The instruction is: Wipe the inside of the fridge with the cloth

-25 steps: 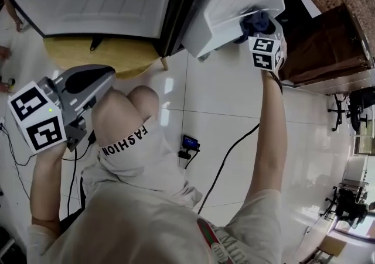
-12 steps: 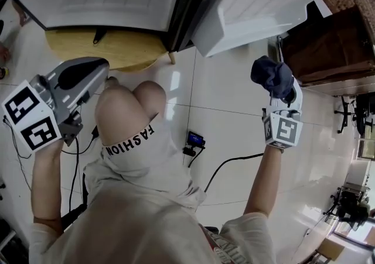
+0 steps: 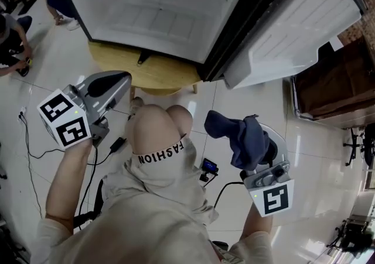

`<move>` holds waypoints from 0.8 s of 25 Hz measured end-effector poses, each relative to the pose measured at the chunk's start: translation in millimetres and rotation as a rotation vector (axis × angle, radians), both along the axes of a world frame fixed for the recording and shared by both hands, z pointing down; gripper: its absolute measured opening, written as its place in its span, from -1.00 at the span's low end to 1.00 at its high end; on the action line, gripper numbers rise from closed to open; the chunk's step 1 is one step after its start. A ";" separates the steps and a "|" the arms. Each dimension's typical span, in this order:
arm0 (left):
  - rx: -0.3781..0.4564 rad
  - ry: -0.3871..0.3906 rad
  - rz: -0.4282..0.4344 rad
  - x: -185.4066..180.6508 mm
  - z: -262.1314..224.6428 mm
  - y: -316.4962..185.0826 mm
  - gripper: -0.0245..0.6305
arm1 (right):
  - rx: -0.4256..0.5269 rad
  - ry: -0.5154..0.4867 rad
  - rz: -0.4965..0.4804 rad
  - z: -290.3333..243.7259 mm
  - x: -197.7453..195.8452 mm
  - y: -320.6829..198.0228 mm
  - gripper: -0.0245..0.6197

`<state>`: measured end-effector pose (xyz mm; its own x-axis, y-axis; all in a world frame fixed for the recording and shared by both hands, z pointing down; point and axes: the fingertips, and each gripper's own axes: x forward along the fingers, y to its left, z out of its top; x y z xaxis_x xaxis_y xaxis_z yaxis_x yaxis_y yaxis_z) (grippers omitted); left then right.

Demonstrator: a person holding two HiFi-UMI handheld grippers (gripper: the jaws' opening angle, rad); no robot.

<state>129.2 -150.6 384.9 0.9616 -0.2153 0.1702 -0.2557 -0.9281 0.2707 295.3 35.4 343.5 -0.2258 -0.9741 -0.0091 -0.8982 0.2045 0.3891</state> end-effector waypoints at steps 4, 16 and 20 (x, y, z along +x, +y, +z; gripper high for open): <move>0.031 0.005 -0.042 -15.3 2.8 -7.5 -0.91 | -0.007 0.025 -0.072 -0.2 -52.2 -28.1 -0.72; 0.134 0.136 0.109 -14.9 -22.7 28.7 -0.91 | -0.045 -0.048 0.027 -24.0 -89.4 -104.3 -0.72; 0.148 0.092 0.097 -19.6 -14.0 30.1 -0.91 | -0.073 -0.169 0.149 -30.3 -80.6 -137.9 -0.72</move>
